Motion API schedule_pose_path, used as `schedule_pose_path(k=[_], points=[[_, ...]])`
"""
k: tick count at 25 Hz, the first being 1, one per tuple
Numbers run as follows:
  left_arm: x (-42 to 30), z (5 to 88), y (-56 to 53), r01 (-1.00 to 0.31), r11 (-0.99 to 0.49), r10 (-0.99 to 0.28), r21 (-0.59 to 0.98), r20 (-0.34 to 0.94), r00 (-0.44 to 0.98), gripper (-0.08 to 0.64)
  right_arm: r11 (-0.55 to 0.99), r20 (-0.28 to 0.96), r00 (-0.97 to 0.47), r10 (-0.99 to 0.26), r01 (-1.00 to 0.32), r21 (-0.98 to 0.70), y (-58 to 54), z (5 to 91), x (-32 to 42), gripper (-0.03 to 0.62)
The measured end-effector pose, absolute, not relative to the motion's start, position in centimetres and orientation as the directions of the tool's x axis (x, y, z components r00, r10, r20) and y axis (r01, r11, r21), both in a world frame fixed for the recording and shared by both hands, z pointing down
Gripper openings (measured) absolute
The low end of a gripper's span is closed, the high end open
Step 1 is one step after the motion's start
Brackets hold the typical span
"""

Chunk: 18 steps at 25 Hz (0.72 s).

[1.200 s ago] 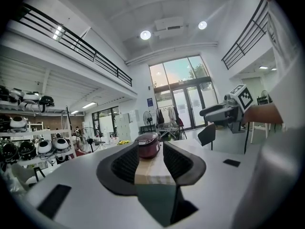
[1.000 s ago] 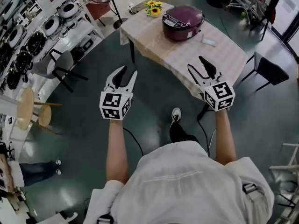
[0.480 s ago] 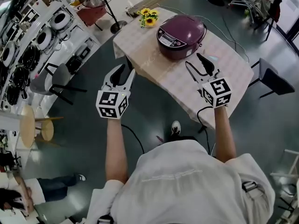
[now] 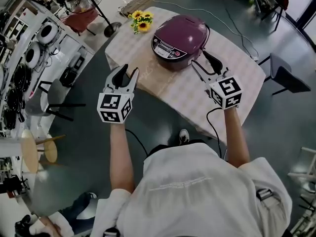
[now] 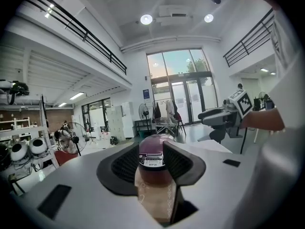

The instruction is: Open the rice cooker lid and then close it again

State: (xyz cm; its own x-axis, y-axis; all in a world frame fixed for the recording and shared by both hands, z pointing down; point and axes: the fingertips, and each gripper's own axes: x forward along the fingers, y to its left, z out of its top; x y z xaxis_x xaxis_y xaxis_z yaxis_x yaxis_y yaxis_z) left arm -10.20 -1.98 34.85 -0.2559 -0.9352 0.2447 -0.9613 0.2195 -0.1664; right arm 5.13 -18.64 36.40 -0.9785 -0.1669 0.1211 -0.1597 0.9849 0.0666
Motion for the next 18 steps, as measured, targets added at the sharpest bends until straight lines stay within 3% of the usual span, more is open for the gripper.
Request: schedule_pose_path(k=[9, 18], points=[[-12.8, 36.2, -7.1, -0.979, 0.021, -0.951, -0.202, 0.299, -0.082, 0.156, 0.971, 0.173, -0.955, -0.24, -0.237, 0.042, -20.6, 38.8, 3.4, 0.224], [-14.9, 39.4, -14.6, -0.872, -0.375, -0.87, -0.314, 0.444, 0.214, 0.138, 0.891, 0.206, -0.871, -0.446, -0.453, 0.012, -22.0, 40.8, 1.3, 0.222]])
